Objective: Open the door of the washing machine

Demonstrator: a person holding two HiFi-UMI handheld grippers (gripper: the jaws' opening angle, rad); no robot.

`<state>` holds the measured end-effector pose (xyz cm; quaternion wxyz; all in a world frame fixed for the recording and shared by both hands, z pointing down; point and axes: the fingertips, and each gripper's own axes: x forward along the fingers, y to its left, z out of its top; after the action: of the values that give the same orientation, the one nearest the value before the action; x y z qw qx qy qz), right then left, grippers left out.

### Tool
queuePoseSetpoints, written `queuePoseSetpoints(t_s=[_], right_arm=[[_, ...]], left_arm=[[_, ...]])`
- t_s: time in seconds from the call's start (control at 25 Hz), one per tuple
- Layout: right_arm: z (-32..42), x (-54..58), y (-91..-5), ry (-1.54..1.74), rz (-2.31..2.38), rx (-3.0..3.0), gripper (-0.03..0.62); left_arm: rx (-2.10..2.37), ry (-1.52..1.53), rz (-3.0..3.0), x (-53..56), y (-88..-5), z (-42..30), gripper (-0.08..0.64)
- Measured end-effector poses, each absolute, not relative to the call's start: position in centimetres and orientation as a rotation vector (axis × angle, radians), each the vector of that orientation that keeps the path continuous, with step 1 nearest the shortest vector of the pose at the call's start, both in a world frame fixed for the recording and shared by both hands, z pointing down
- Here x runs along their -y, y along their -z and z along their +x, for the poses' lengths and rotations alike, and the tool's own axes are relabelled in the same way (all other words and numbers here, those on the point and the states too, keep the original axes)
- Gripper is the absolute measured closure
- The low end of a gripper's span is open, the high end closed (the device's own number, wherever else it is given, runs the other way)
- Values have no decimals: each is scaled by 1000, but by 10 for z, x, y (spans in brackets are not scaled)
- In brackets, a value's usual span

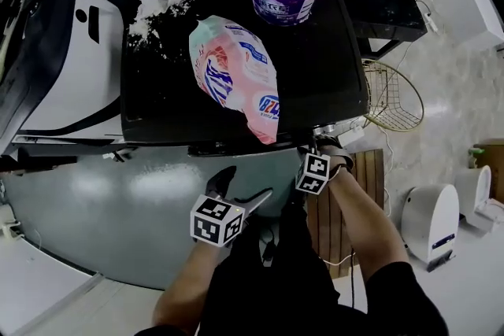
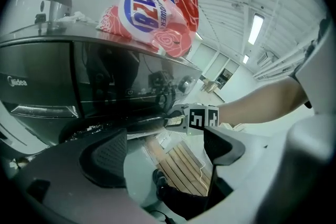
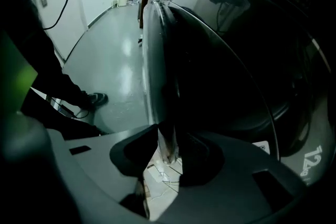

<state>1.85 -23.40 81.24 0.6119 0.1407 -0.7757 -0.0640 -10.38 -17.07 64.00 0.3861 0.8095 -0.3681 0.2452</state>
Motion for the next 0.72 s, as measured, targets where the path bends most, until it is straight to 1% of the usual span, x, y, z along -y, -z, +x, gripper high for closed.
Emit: queuePoseSetpoints(t_s=[0.2,0.52,0.72], right_arm=[[18,235,-813,92,372,1787,459],[19,235,-807,42,358,1805,469],[18,236,-806,9,343,1797,474]], left_arm=[[974,-622,2056,176,-640,-120,89],[980,-589,2069,166,-631,-126,95],[1011,-577,2059,161,-636,-142,97]])
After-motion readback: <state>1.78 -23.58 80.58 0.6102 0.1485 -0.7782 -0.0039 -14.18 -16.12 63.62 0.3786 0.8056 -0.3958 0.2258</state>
